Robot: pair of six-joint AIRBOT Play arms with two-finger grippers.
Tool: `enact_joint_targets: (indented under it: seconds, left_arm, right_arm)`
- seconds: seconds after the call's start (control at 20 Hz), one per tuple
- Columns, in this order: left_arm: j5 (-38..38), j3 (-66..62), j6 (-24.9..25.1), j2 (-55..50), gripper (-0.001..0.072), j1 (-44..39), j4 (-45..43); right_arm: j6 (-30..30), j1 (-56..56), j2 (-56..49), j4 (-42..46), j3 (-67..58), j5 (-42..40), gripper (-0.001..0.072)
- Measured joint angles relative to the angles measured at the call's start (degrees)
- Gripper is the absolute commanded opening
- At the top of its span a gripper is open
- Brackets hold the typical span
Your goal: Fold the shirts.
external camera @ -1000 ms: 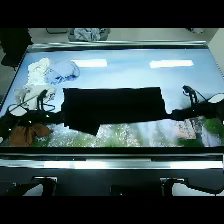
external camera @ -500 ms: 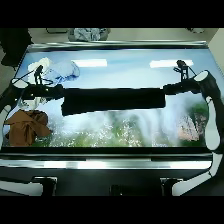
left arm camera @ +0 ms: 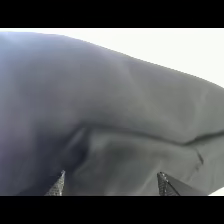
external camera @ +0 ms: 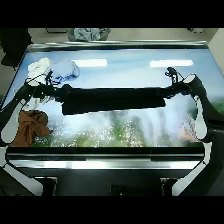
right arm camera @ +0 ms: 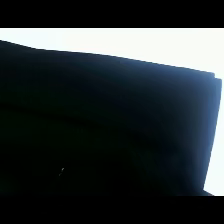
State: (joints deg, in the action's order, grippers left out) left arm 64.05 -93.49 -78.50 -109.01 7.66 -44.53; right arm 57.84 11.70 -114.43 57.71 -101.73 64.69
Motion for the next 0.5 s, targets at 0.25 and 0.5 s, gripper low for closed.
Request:
enact_joint_targets:
  seconds: [0.25, 0.5]
  left_arm:
    - [9.01, -4.59, -0.96, 3.65, 0.0674, 1.92, 0.55]
    - [11.85, -5.60, -0.04, 10.73, 0.0674, 0.02, 0.57]
  right_arm:
    - [1.14, 6.14, 0.72, -1.09, -1.11, 3.39, 0.0715]
    - [4.44, 7.48, -2.58, -4.94, -1.42, 5.33, 0.0712]
